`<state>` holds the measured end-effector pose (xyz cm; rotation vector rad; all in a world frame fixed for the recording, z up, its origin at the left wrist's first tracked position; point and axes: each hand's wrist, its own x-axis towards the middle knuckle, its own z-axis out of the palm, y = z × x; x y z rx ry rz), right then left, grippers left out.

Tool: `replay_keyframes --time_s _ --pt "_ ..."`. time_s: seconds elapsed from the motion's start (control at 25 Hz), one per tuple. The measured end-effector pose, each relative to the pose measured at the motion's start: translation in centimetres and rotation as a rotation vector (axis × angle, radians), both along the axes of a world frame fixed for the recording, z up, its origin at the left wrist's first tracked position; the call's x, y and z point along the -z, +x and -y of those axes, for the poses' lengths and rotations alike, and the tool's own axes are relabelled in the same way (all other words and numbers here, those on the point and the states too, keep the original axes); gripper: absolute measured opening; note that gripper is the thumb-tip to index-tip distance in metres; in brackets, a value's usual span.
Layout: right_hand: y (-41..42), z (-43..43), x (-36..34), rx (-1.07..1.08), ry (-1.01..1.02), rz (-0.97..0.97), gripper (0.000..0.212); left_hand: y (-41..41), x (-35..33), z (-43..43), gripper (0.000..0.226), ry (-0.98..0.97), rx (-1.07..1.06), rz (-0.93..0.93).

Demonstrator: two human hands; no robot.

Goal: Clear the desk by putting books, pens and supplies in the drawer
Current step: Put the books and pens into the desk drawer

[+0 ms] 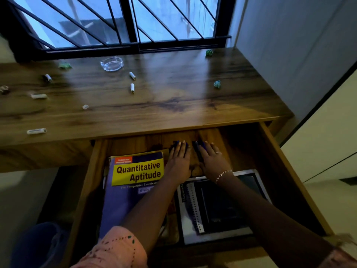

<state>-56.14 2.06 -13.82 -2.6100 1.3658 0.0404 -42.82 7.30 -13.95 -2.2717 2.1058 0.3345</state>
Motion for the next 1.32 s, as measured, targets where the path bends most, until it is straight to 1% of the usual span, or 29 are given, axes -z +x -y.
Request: replay_keyframes --time_s 0.12,0.28,0.52,0.6,0.72,0.88,1.04,1.2,1.32 --pt "-0.2 -1.2 -1.1 -0.031 -0.006 -0.01 0.067 -0.1 -1.0 -1.9 0.071 -0.029 -0.047 -0.016" --pt "-0.9 -3.7 -2.6 -0.07 0.003 -0.001 0.064 -0.6 -2.2 -5.3 0.069 -0.06 -0.12 -0.003" --pt "-3.1 -9.6 -3.9 -0.129 0.029 0.085 0.06 -3.5 -2.4 -11.8 0.068 -0.109 -0.2 -0.025" --pt "-3.9 -11.5 -4.2 -0.146 0.041 0.115 0.057 -4.6 -2.3 -13.7 0.069 -0.106 -0.216 -0.064" --pt "-4.7 -13.9 -4.5 -0.166 0.053 0.125 0.057 -5.7 -2.2 -15.9 0.07 -0.106 -0.229 -0.057" --pt "-5.6 -16.8 -5.0 -0.181 0.08 0.138 0.053 -6.9 -2.7 -18.6 0.068 -0.133 -0.241 -0.097" --pt "-6.4 -19.3 -4.0 -0.151 0.115 0.162 0.052 -7.7 -1.8 -20.5 0.059 -0.131 -0.237 -0.027" --pt "-7.4 -20.1 -2.4 -0.246 -0.009 0.157 0.049 -8.0 -1.5 -20.9 0.054 -0.154 -0.22 -0.007" --pt "-8.0 -19.9 -2.1 -0.316 -0.063 0.151 0.052 -8.0 -1.1 -21.1 0.055 -0.177 -0.198 0.014"
